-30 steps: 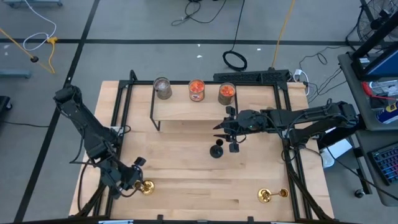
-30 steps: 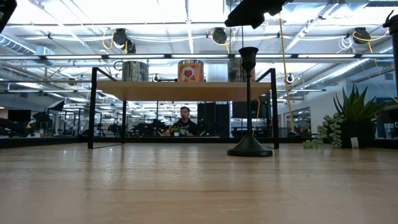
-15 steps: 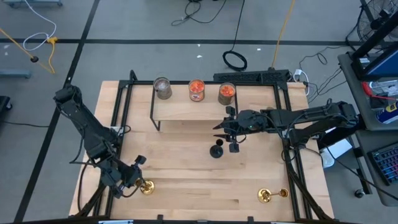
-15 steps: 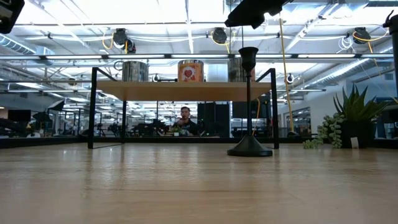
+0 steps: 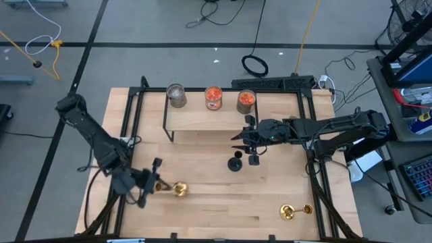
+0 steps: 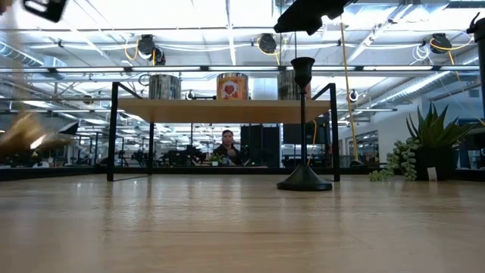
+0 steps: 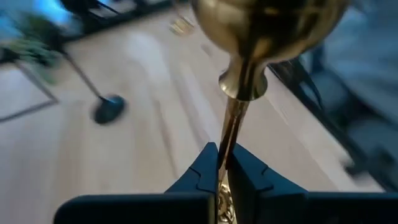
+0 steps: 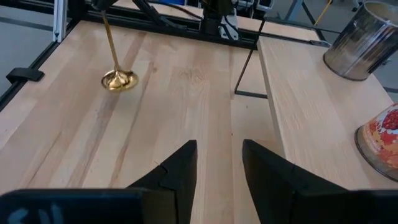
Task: Pick & Place candle stick holders
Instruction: Put the left gold candle holder on the shelf
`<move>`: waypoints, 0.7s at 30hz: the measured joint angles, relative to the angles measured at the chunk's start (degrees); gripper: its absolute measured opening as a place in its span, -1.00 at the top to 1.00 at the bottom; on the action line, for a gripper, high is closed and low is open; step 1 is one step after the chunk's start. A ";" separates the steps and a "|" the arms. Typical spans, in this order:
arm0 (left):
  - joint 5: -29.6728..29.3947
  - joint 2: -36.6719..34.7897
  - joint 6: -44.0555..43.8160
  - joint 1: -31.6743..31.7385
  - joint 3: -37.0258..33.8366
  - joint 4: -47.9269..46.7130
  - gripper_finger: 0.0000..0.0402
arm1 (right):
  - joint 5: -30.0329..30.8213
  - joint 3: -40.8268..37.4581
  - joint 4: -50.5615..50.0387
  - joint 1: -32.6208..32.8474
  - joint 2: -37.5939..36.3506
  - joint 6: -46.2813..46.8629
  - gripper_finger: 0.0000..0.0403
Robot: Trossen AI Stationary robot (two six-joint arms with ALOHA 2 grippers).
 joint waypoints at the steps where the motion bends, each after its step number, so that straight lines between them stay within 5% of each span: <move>1: -0.97 -0.37 0.10 1.59 0.00 1.60 0.93 | 0.00 0.00 0.42 0.00 0.00 0.00 0.37; 8: -5.62 -4.99 0.11 14.36 2.49 4.84 0.82 | 0.01 0.00 3.41 0.00 0.00 -0.01 0.37; 21: -3.06 -8.58 -3.84 39.59 21.16 -22.23 0.87 | 0.02 -0.07 3.85 -0.11 0.77 -1.24 0.37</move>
